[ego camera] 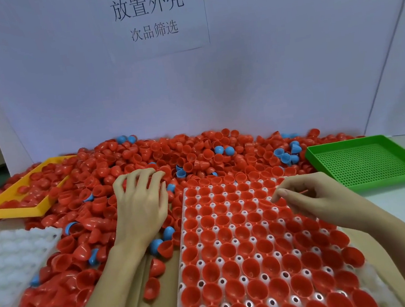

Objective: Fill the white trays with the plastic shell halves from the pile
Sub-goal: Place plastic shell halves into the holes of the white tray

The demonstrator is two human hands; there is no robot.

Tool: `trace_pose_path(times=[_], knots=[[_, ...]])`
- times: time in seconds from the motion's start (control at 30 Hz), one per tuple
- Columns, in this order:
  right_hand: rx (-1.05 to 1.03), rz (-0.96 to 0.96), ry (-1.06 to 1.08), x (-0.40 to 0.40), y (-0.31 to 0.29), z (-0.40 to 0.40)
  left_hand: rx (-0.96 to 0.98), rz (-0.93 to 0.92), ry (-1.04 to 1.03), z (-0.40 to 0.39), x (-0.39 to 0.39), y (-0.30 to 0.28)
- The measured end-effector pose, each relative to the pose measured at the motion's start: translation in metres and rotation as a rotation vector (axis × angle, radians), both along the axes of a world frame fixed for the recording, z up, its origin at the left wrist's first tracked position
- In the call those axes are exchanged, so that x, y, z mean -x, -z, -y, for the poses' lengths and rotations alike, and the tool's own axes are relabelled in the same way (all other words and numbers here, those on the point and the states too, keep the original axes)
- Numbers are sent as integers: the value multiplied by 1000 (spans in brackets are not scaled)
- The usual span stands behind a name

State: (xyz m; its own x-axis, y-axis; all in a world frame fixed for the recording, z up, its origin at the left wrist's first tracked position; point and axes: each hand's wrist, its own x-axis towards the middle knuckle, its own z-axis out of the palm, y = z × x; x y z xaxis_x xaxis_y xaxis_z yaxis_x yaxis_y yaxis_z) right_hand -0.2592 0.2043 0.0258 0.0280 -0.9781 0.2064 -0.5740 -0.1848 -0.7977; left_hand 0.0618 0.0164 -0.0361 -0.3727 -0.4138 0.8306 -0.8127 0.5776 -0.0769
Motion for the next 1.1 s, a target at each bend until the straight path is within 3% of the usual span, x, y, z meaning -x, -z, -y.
trace_pose_path(times=[0.2,0.5,0.67,0.83,1.1], knots=[[14,-10,-19,-5,0,-1,-21,-98,97,-32,14,-12],[7,89,-146,-39,5,-3,-434,-230,671,-98,65,-12],[105,36,-57,-49,11,-1,-527,-264,700,-102,63,-10],[126,18,-45,-50,9,-3,-496,-248,777,-100,62,-16],[114,69,-34,-49,-1,-5,-458,-389,769,-100,59,-26]])
